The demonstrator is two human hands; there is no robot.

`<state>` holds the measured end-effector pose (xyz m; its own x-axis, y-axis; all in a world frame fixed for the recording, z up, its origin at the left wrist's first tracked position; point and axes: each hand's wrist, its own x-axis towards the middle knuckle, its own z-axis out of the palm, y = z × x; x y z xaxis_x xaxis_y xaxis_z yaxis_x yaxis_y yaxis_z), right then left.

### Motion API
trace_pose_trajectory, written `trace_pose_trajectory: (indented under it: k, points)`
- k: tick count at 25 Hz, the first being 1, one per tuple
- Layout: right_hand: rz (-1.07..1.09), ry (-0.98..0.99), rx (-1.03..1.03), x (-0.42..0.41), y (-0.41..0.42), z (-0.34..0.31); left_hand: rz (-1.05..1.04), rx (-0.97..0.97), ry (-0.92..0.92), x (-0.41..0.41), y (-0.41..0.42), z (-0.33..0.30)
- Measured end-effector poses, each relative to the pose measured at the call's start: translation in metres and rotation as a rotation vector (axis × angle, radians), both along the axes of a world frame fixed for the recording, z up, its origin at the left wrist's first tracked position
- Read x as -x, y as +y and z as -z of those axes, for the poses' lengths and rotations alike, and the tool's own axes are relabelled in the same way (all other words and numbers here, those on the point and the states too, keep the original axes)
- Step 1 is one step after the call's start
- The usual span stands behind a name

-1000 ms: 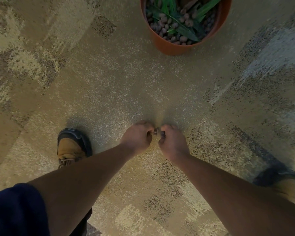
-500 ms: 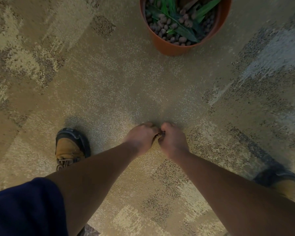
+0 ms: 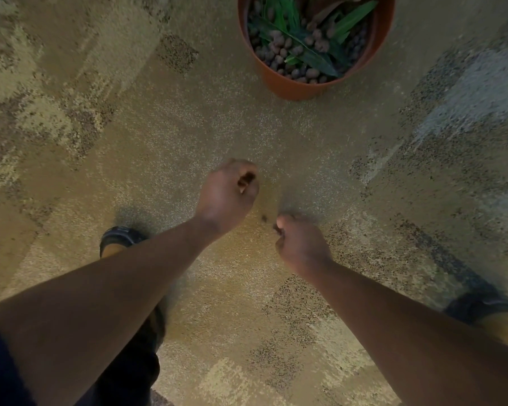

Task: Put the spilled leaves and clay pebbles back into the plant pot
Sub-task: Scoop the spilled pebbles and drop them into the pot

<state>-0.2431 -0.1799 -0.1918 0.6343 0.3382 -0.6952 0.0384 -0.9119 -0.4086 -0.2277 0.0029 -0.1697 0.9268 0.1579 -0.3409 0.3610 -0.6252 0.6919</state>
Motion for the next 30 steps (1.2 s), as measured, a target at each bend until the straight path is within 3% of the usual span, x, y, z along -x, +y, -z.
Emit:
trace_pose_trajectory:
  k: [3,6,8,11,13,17,19,22,24,26,30]
  points:
    - [0.204,-0.091,-0.137,-0.039,0.013,-0.033,-0.079,0.097,-0.237,-0.038,-0.002,-0.042]
    - [0.401,-0.441,-0.423,-0.117,0.026,-0.083,-0.061,0.047,-0.497,-0.094,0.003,-0.067]
    - [0.43,-0.625,-0.476,-0.167,0.027,-0.1,-0.003,-0.041,-0.538,-0.13,0.009,-0.075]
    - [0.323,-0.613,-0.323,-0.208,0.017,-0.096,0.121,-0.2,-0.432,-0.157,0.014,-0.064]
    - [0.244,-0.553,-0.256,-0.209,0.011,-0.093,0.132,-0.178,-0.368,-0.158,0.016,-0.055]
    - [0.214,-0.566,-0.328,-0.162,0.008,-0.085,0.127,-0.245,-0.588,-0.115,0.001,-0.044]
    - [0.2,-0.406,-0.291,-0.12,0.004,-0.065,0.264,-0.241,-0.488,-0.073,-0.008,-0.025]
    - [0.105,0.017,-0.092,-0.056,-0.006,-0.034,0.491,-0.091,0.189,-0.01,-0.008,0.007]
    - [0.093,0.238,0.004,-0.024,-0.008,-0.02,0.548,-0.084,0.439,0.018,-0.01,0.022]
    - [0.101,0.249,0.01,-0.005,-0.005,-0.01,0.517,-0.094,0.423,0.028,-0.016,0.027]
    - [0.034,0.082,0.018,0.005,0.002,0.003,0.474,-0.175,0.342,0.035,-0.026,0.035]
